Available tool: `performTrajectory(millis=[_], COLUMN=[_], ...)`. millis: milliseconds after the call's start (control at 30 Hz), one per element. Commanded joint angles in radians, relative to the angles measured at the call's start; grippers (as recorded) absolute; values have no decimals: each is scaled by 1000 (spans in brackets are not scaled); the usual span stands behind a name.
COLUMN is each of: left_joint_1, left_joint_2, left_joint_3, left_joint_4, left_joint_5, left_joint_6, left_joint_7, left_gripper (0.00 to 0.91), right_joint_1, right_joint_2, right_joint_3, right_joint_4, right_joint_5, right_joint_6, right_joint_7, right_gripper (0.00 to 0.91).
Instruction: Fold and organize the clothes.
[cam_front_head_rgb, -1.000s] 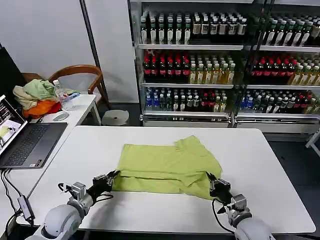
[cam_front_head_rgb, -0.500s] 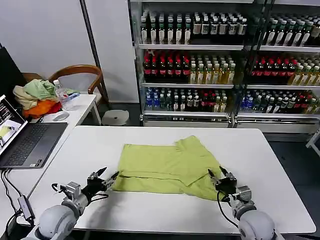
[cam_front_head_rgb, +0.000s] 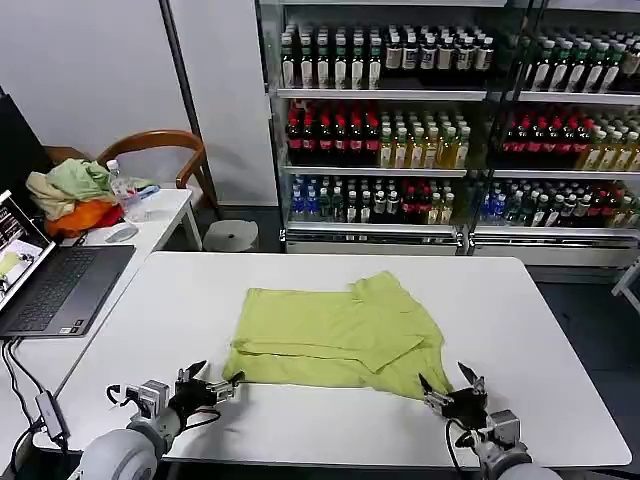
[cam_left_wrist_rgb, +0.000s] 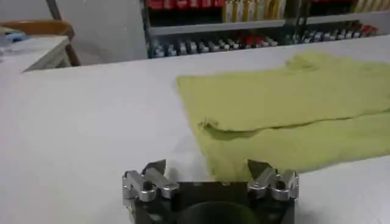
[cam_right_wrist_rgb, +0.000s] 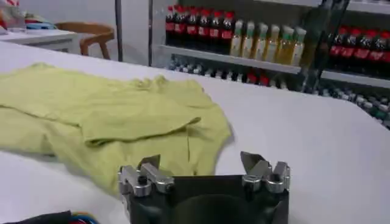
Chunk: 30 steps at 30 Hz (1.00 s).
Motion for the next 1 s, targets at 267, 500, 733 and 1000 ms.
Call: performTrajectory(millis=[267, 500, 733, 1000], left_joint_1=[21, 18, 33, 200], left_joint_2=[-4, -3, -3, 7], left_joint_3=[15, 25, 17, -66], left_joint_4=[-21, -20, -43, -173], left_joint_5=[-27, -24, -17, 5], left_joint_6=[51, 51, 46, 35], left_joint_7=[-69, -54, -40, -46], left_gripper=[40, 40, 40, 40], right_joint_1=[-32, -16, -61, -209], right_joint_2=[-7, -5, -18, -35], right_joint_3=[-6, -13, 21, 90], right_joint_4=[11, 1, 49, 127], right_joint_5=[32, 37, 27, -27], right_joint_6=[-7, -5, 0, 22], right_joint_7=[-4, -2, -5, -20], right_gripper=[0, 0, 0, 0])
